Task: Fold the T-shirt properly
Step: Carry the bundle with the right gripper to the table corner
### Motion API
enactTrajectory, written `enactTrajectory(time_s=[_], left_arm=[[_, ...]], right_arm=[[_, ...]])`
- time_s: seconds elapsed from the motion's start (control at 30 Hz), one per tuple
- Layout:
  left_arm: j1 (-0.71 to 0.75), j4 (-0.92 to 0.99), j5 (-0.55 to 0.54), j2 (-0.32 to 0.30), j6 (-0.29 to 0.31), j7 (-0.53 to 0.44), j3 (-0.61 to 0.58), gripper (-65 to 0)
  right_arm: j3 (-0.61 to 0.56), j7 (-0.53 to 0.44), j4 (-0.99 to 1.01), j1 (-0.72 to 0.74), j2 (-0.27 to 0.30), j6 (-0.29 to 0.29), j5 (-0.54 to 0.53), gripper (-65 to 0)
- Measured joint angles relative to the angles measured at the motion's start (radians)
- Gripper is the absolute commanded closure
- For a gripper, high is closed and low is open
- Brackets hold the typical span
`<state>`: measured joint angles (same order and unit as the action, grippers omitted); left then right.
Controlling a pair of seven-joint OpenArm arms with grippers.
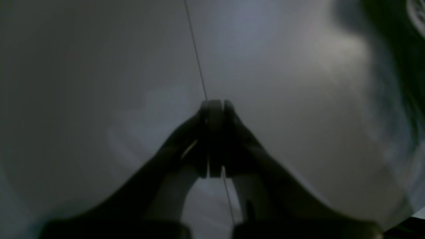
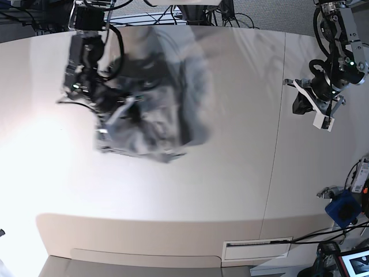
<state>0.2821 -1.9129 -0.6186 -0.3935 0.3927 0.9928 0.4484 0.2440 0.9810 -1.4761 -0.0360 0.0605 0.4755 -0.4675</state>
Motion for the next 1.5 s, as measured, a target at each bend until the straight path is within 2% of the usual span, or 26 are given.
enactTrajectory(time_s=[0.23,0.37,0.5,0.63,0.73,0.8,0.83,0.87,0.93,0.97,1.0,1.07,1.13,1.2,1.3,1.5], left_arm=[[0.000,0.000,0.000,0.000,0.000,0.000,0.000,0.0],[-0.011,0.000,0.000,-0.001,0.000,0.000,0.000,0.0],[-0.037,0.000,-0.001,-0.003,0.008,0.000,0.000,0.0],[-0.061,0.000,-0.003,-0.003,0.023,0.001,0.000,0.0],[-0.082,0.000,-0.025,-0.003,0.024,0.009,0.000,0.0],[-0.090,0.000,-0.030,-0.003,0.023,0.009,0.000,0.0],[-0.094,0.000,-0.030,-0.003,0.023,0.009,0.000,0.0],[-0.097,0.000,-0.030,-0.003,0.023,0.009,0.000,0.0],[-0.098,0.000,-0.030,-0.003,0.023,0.009,0.000,0.0],[-0.098,0.000,-0.029,-0.003,0.023,0.009,0.000,0.0],[-0.097,0.000,-0.030,-0.003,0.024,0.009,0.000,0.0],[-0.098,0.000,-0.021,-0.003,0.023,0.010,0.000,0.0],[-0.100,0.000,-0.024,-0.003,0.024,0.008,0.000,0.0],[-0.098,0.000,-0.026,-0.003,0.024,0.013,0.000,0.0],[-0.097,0.000,-0.021,-0.003,0.023,0.012,0.000,0.0],[-0.067,0.000,-0.021,-0.003,0.023,0.012,0.000,0.0]], right_arm=[[0.437,-0.046,0.006,0.000,0.010,-0.046,0.054,0.0],[0.649,-0.051,0.015,-0.007,0.041,-0.057,0.075,0.0],[0.797,-0.084,0.021,-0.014,0.109,-0.140,0.103,0.0],[0.869,-0.170,0.021,-0.011,0.169,-0.199,0.107,0.0],[0.874,-0.174,0.021,-0.001,0.193,-0.209,0.107,0.0],[0.860,-0.174,0.022,0.017,0.208,-0.195,0.104,0.0],[0.851,-0.172,0.022,0.026,0.217,-0.141,0.078,0.0],[0.841,-0.157,0.023,0.030,0.229,-0.044,0.029,0.0],[0.806,-0.049,0.022,0.031,0.263,0.246,-0.130,0.0],[0.780,0.055,0.015,0.031,0.277,0.231,-0.265,0.0],[0.754,0.134,0.014,0.033,0.294,0.221,-0.327,0.0],[0.701,0.346,0.002,0.022,0.343,0.226,-0.414,0.0],[0.657,0.446,-0.002,0.016,0.380,0.220,-0.487,0.0],[0.607,0.443,-0.003,0.005,0.424,0.221,-0.596,0.0],[0.526,0.430,-0.008,-0.029,0.523,0.223,-0.744,0.0],[0.412,0.436,-0.009,-0.121,0.710,0.222,-0.719,0.0]])
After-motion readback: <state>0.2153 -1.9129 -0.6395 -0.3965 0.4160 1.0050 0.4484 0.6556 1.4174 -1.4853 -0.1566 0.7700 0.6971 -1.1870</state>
